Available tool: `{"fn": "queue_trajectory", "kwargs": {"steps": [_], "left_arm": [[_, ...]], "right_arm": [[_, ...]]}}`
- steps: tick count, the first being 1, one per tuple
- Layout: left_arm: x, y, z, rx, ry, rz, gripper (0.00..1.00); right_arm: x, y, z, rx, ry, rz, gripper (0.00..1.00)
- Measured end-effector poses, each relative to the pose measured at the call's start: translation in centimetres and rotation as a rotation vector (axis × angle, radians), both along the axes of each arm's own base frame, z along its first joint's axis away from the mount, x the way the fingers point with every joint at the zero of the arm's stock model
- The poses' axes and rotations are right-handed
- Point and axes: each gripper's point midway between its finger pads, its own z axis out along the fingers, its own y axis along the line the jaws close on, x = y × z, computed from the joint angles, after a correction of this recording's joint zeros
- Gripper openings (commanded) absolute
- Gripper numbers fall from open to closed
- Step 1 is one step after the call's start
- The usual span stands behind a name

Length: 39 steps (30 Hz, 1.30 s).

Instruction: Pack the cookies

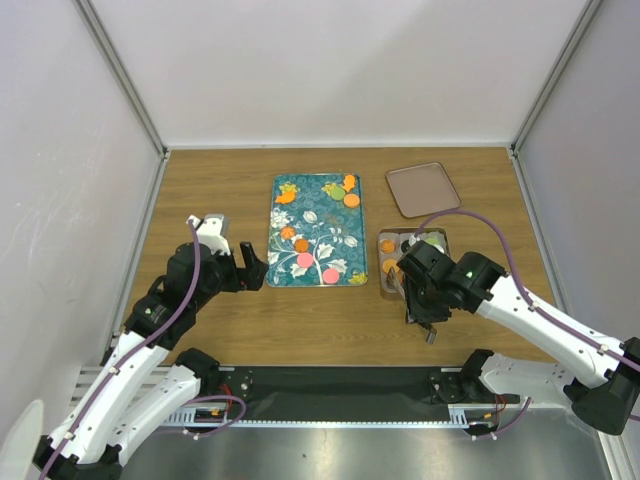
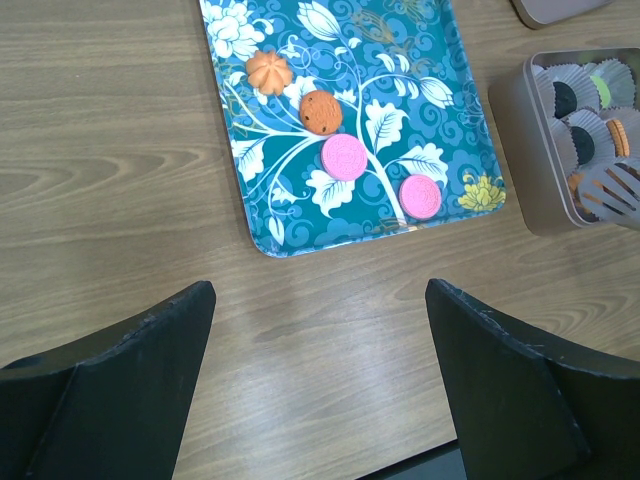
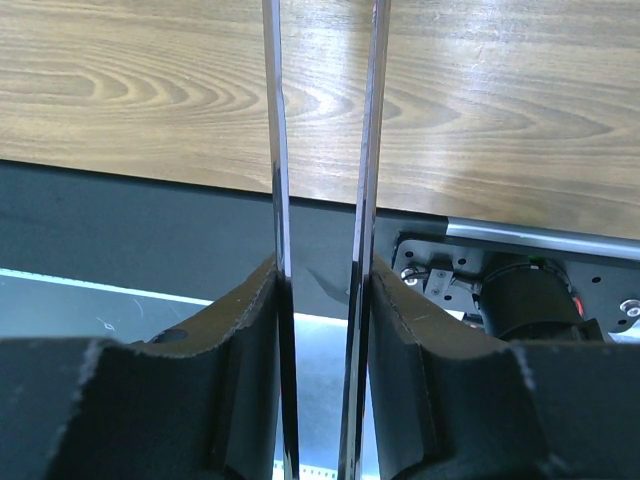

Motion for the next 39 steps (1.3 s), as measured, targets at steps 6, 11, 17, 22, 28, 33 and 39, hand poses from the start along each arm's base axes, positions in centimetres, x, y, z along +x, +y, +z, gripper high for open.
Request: {"fn": "queue_trajectory", "kwargs": {"steps": [6,11,17,22,28,33,39], "left_arm": [[0.02,-0.01,-0.07,0.001,0.003,0.0,0.93],[0.02,-0.01,-0.09,0.002,0.004,0.0,0.93],[0.03,-0.01,-0.09,0.002,0.003,0.0,0.93],[0.03,-0.01,-0.09,0.002,0.003,0.0,0.93],[0.03,-0.01,-0.09,0.002,0.003,0.0,0.93],[0.03,-0.01,-0.09,0.002,0.003,0.0,0.93],[0.03,-0.01,-0.09,0.002,0.003,0.0,0.93]], "right_arm": [[0.01,0.03,0.0,0.001,0.0,0.0,0.36],[0.02,0.02,-0.04,-0.001,0.0,0.004,0.37],[0.05,0.01,-0.16,-0.009,0.003,0.011,0.4],[0.07,-0.01,-0.21,-0.012,0.004,0.014,0.4],[0.07,-0.03,-0.22,-0.014,0.004,0.016,0.41],[0.09,-0.07,-0.22,-0.014,0.004,0.015,0.43],[0.09,-0.08,-0.22,-0.015,0.005,0.015,0.44]]}}
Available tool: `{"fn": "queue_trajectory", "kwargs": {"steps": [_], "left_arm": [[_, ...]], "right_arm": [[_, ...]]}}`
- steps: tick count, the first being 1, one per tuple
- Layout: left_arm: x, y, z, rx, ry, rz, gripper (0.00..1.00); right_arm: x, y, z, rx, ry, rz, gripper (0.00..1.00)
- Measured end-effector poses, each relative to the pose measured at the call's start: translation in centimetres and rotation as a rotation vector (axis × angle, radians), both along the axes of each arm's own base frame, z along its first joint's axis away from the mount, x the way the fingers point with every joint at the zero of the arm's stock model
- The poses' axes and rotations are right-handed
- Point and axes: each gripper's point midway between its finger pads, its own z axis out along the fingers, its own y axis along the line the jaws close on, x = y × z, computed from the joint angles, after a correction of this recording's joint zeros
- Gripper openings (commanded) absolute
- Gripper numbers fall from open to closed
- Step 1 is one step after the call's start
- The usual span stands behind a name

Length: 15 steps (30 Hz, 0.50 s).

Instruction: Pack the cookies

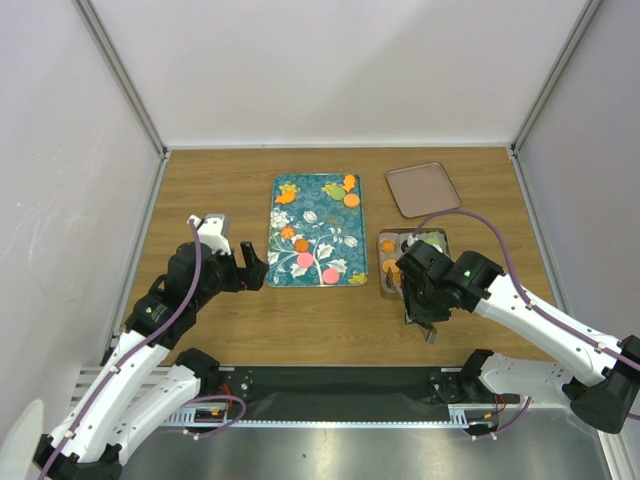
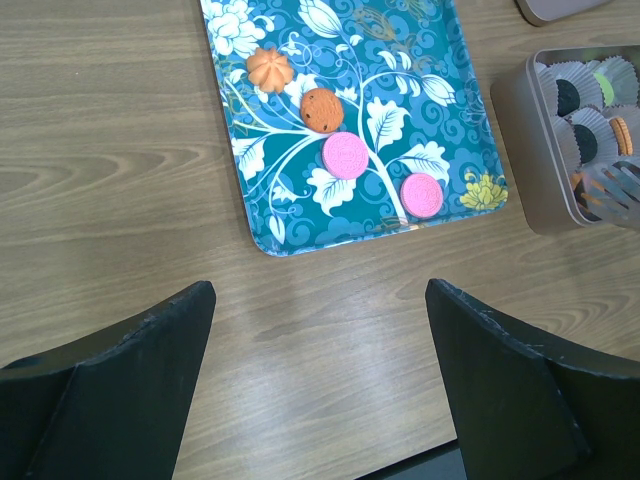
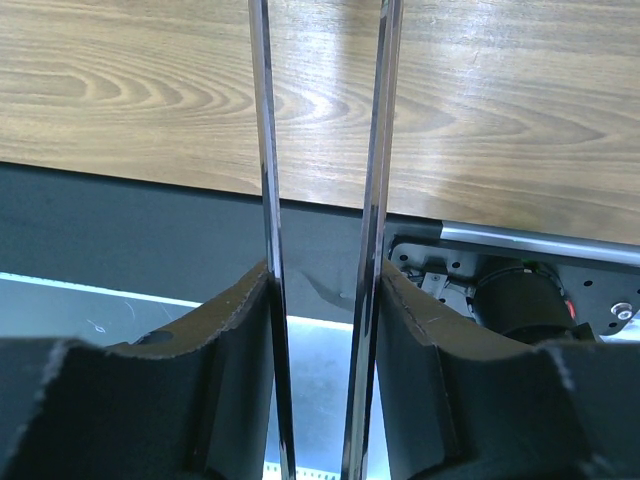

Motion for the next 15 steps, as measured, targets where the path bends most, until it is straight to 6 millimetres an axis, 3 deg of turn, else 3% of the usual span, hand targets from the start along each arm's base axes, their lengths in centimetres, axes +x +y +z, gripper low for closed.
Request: {"fn": "queue_trajectory", "kwargs": {"steps": [15], "left_arm": [[-0.01,0.0,0.0,0.0,0.0,0.0,0.93]], "right_arm": [[0.09,-0.09,0.06,-0.003,-0.003,-0.001,0.46]]}}
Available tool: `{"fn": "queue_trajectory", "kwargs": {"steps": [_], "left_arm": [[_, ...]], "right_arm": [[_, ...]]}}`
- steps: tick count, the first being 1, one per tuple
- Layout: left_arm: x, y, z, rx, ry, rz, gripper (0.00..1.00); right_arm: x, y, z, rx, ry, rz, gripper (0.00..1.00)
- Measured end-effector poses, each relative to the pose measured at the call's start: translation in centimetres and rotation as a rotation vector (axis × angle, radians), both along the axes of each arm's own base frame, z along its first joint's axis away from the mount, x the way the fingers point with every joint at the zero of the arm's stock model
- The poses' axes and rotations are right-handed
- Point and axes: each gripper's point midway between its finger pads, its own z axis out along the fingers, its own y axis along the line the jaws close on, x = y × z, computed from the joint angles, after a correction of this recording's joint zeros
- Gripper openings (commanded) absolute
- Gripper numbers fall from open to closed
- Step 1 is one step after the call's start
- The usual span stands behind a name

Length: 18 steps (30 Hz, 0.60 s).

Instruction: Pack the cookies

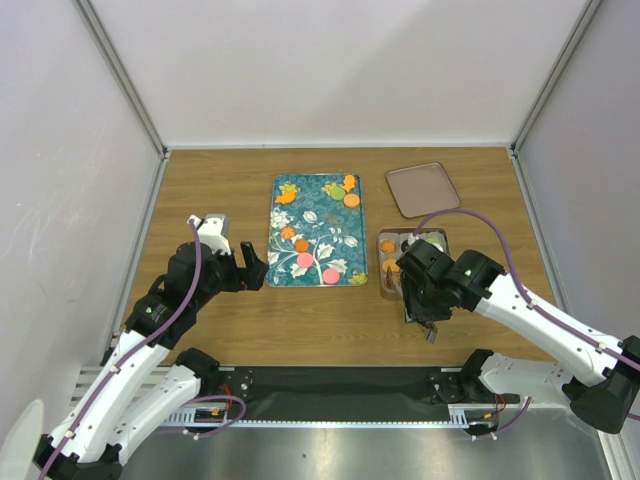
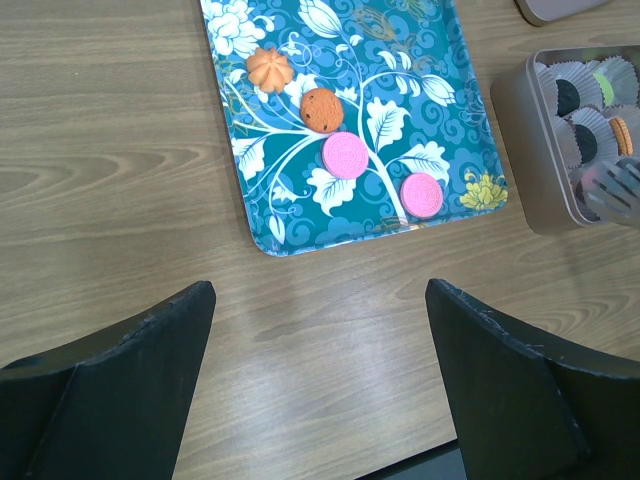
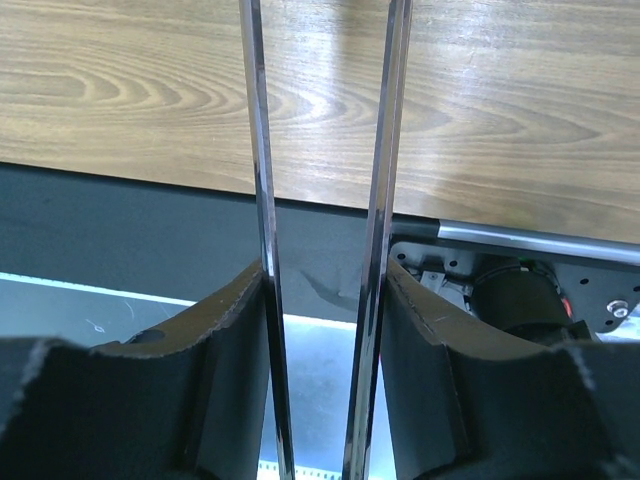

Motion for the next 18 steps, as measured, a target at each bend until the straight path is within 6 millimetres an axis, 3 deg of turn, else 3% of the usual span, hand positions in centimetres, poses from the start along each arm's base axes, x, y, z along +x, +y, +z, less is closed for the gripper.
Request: {"fn": "queue_trajectory", "kwargs": {"steps": [4,8,13,18], "left_arm": [[0.0,0.0,0.0,0.0,0.0,0.0,0.93],[0.0,0.0,0.0,0.0,0.0,0.0,0.93],[0.0,0.0,0.0,0.0,0.0,0.0,0.93],[0.0,0.0,0.0,0.001,-0.001,0.001,0.93]], "right_arm": [[0.5,0.1,1.3,0.011,-0.024,-0.008,0.45],[2.4,1.3,4.4,0.065,-0.098,-0.011,0.45],[5.7,5.4,6.9,0.118,-0.17,0.04,0.44],[9.0,11.1,5.1,0.094,-0.16,0.13,0.44]]}}
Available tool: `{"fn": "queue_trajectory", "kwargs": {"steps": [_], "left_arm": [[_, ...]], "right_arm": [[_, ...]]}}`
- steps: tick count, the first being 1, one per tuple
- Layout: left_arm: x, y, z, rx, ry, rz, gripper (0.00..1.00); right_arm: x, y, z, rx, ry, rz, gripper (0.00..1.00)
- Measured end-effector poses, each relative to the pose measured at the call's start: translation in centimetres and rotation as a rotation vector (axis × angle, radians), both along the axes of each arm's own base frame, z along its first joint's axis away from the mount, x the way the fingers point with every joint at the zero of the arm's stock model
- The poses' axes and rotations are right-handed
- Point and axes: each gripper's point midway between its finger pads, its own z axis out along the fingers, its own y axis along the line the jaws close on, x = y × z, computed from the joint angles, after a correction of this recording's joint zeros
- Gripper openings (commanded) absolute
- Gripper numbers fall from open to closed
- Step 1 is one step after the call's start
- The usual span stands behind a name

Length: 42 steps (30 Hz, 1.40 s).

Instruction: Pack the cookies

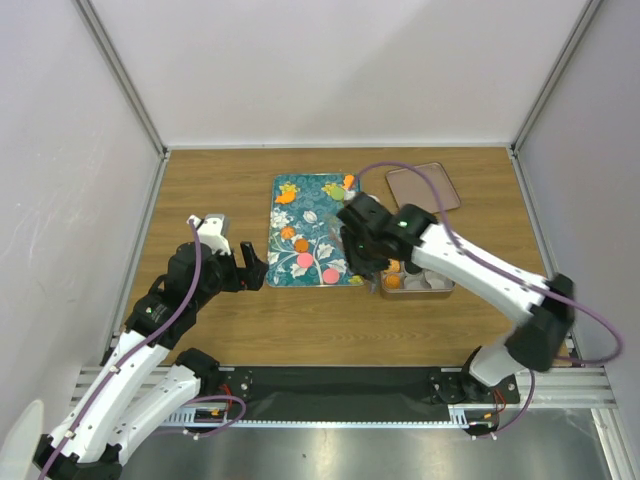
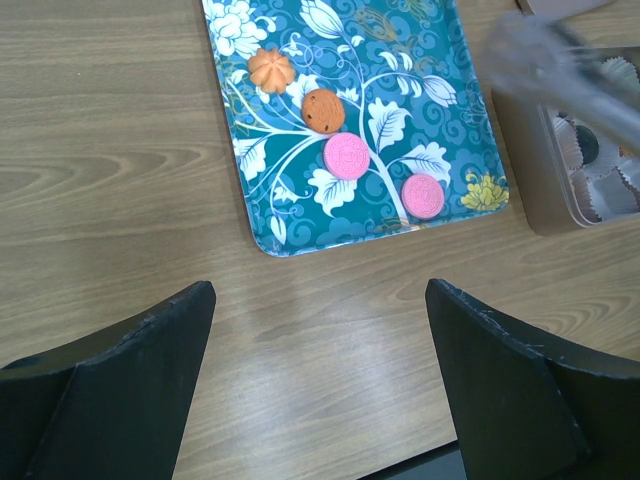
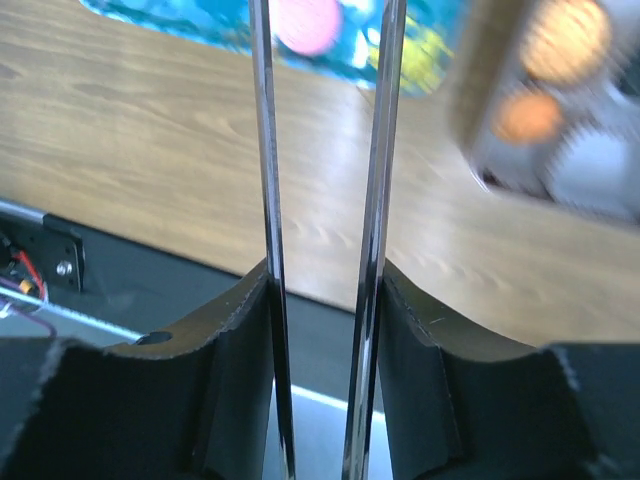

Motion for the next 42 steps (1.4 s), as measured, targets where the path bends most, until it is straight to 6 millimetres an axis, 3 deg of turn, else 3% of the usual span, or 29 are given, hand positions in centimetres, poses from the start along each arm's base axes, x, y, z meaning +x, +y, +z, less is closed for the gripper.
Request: {"fn": "queue_trajectory", "kwargs": {"steps": [7,14,22,42], "left_arm": [[0.1,0.2,0.0,0.003,-0.003,0.008,0.93],[0.1,0.3,0.0,0.006,-0.005,0.014,0.93],[0.1,0.3,0.0,0.006,-0.005,0.015,0.93],[0.1,0.3,0.0,0.006,-0.005,0.015,0.93]], "right_arm": [[2.5,6.1,-4.6,-0.063,0.043,0.111,0.45],[3.7,9.0,-7.2,-0.096,0.057,0.158,0.45],[4.2,10.0,-8.4,-0.128,0.052,0.182,0.46],[3.8,9.9,-9.0,-0.204,0.034,0.194,0.48]]}}
